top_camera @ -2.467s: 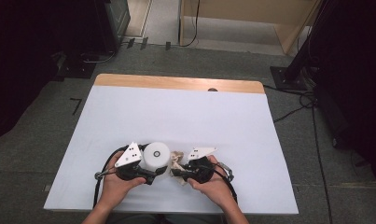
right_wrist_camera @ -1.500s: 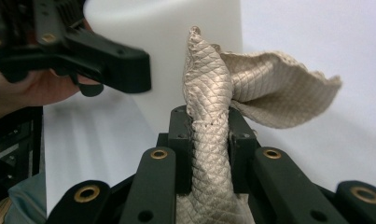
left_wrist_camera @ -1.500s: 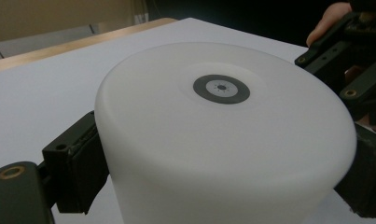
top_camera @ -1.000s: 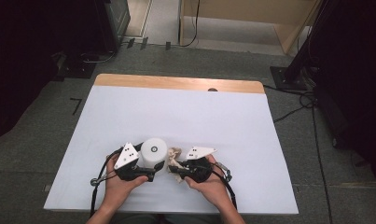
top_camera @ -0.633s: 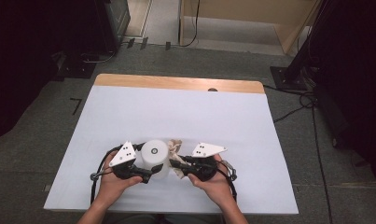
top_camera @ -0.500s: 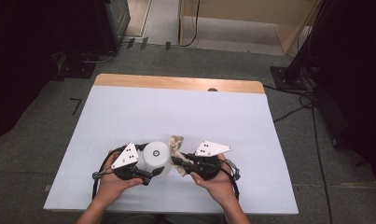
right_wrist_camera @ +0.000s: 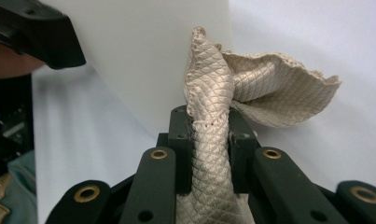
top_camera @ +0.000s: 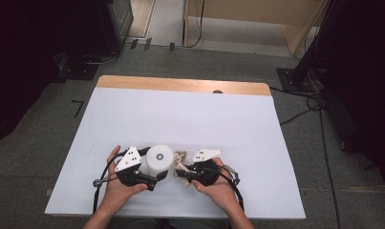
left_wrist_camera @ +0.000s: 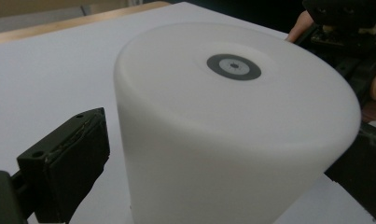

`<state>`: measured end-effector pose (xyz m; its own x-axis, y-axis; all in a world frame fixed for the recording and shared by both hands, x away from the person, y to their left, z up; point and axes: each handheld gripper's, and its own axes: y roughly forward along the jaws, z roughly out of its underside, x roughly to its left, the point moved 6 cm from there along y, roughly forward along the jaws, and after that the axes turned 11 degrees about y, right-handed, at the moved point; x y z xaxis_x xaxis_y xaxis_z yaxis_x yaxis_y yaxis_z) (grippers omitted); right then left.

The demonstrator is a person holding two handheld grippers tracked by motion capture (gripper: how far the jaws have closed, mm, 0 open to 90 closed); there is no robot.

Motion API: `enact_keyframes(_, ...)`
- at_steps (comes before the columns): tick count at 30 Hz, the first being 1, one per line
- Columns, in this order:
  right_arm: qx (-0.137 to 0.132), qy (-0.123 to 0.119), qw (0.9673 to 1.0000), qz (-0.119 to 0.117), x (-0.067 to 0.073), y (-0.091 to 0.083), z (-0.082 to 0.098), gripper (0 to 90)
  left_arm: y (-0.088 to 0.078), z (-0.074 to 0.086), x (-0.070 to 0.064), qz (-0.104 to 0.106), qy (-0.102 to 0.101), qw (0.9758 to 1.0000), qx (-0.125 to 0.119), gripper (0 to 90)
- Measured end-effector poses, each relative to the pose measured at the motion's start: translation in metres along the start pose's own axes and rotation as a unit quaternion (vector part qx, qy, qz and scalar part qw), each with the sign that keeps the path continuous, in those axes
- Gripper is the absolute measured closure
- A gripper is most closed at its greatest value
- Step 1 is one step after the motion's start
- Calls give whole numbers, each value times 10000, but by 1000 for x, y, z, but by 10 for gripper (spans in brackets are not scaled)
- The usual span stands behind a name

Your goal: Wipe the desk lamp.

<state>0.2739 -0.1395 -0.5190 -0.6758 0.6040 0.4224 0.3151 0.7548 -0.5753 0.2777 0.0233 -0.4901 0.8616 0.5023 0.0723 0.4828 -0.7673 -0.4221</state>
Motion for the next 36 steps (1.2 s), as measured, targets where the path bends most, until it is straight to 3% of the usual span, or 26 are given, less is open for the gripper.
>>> enact_keyframes(3,64,-12,10000,-25,0,2,1,767,5,-2,-5,-273,13,9996,103,0)
enact_keyframes(6,182,29,9998,-62,1,3,4,767,4,-3,-5,-450,-30,9990,38,21)
enact_keyframes(7,200,-13,9998,-66,1,4,5,767,3,-3,-4,-412,-48,9991,8,66)
enact_keyframes(13,126,-112,9998,-127,6,1,3,768,-1,-2,2,-36,76,10000,-18,72)
enact_keyframes(15,28,-149,9998,-149,8,-2,-1,768,-2,-2,2,69,220,9997,-24,77)
enact_keyframes(18,-199,-237,9994,-152,13,-10,-9,768,-3,-2,2,215,446,9988,14,80)
enact_keyframes(23,-716,-347,9965,-256,21,-29,-25,769,-2,-2,1,474,627,9969,-53,81)
enact_keyframes(28,-1178,-443,9912,-404,33,-48,-38,769,0,-2,1,486,629,9968,-123,81)
enact_keyframes(31,-1203,-511,9905,-436,36,-52,-40,768,0,-2,0,477,615,9969,-122,81)
enact_keyframes(36,-957,-305,9939,-455,26,-39,-31,768,-1,-2,0,470,599,9970,-115,81)
